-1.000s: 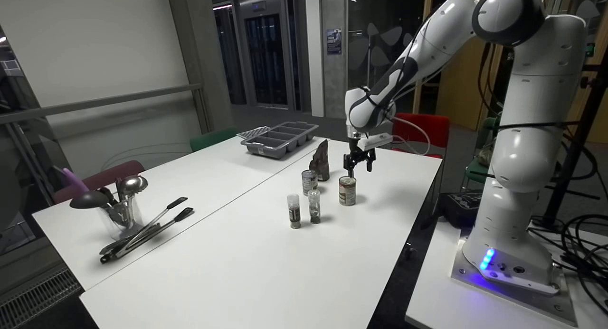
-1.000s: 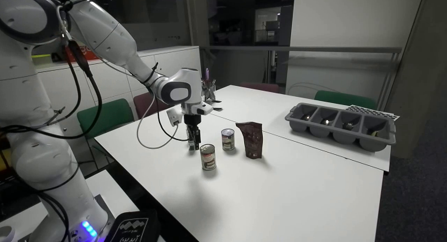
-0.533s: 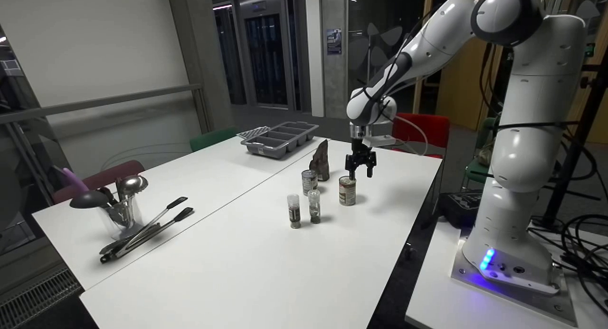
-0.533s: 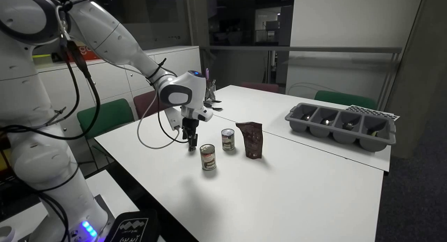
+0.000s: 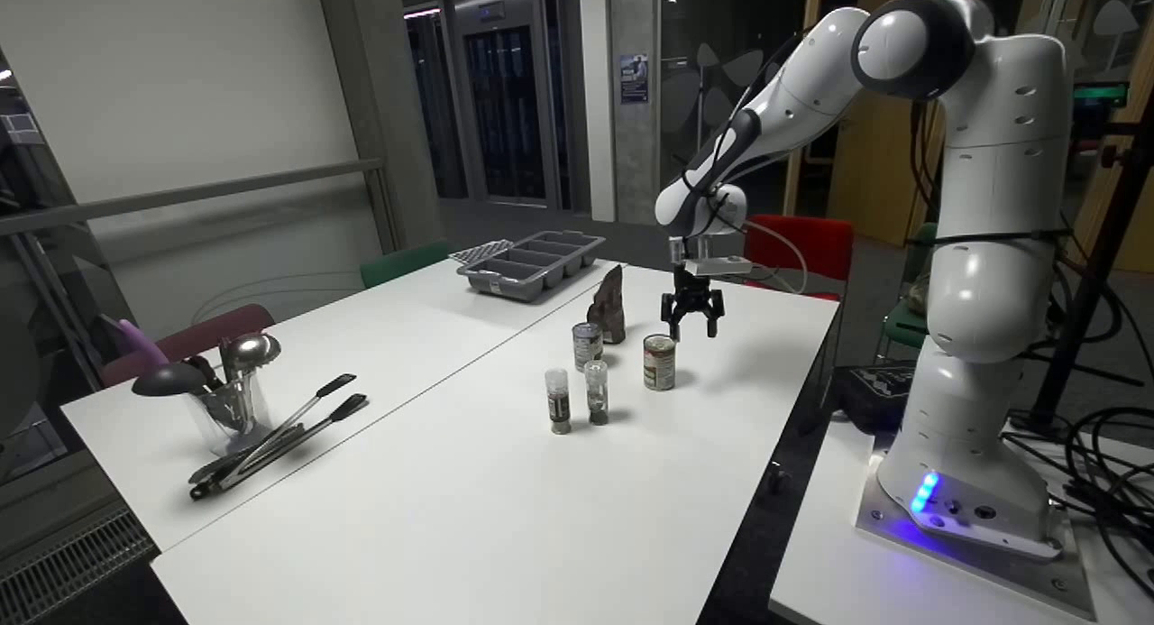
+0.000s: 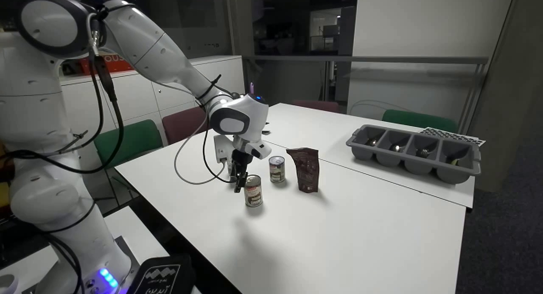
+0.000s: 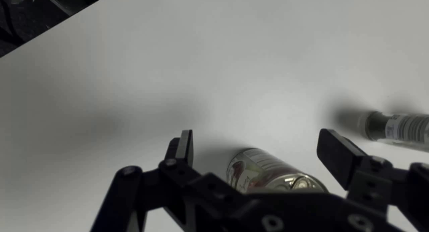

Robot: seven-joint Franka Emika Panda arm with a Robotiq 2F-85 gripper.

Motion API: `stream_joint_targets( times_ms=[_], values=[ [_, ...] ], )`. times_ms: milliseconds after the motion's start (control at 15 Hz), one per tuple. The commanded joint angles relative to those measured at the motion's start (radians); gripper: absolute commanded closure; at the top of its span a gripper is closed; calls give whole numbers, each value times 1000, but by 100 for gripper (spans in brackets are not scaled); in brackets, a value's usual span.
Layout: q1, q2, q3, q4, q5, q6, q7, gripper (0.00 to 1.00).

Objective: Unstack the cans and put them beside each other

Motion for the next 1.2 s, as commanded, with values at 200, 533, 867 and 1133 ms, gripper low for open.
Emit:
stream_joint_targets(
  times_ms=[200, 533, 867, 1133],
  values=[
    [-23, 138, 3, 165, 4, -83, 108, 0],
    [-15, 159, 18, 141, 2, -68, 94, 0],
    [-5, 160, 31, 179, -4, -80, 117, 0],
    [-13, 157, 43, 220, 23, -104, 99, 0]
  ],
)
